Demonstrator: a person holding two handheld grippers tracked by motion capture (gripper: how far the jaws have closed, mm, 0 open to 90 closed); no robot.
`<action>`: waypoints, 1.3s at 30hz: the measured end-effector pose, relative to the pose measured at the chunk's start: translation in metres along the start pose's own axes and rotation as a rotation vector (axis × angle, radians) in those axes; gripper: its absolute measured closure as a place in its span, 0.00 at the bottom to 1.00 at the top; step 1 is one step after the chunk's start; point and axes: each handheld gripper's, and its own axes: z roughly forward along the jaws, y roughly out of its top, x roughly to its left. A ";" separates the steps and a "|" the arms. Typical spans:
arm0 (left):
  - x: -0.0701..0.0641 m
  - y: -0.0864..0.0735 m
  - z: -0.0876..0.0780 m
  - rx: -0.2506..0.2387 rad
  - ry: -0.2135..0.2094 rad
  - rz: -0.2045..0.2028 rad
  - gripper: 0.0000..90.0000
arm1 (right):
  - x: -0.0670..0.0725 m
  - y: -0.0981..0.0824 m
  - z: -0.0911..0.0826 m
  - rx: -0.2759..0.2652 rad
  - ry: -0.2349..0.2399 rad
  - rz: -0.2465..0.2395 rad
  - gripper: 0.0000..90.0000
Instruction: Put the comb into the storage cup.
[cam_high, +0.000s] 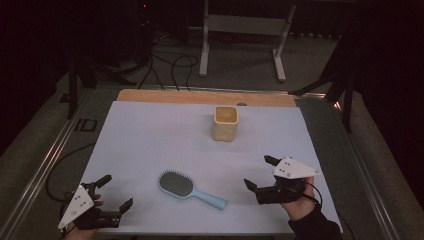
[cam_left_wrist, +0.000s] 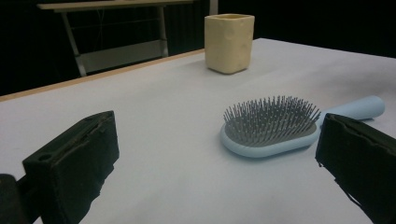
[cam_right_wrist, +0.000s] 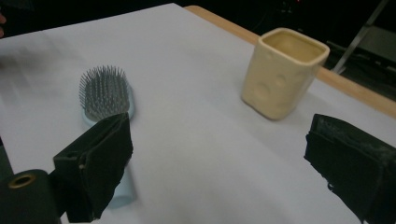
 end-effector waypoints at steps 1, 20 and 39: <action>0.000 0.000 0.000 0.001 -0.002 0.000 0.00 | 0.001 0.002 0.002 0.004 0.009 -0.007 0.08; -0.003 0.002 0.000 -0.006 -0.013 0.011 0.00 | 0.027 0.021 0.048 0.031 0.155 -0.020 0.08; -0.003 0.002 0.000 -0.006 -0.026 0.007 0.00 | 0.056 0.025 0.092 0.135 0.279 -0.036 0.08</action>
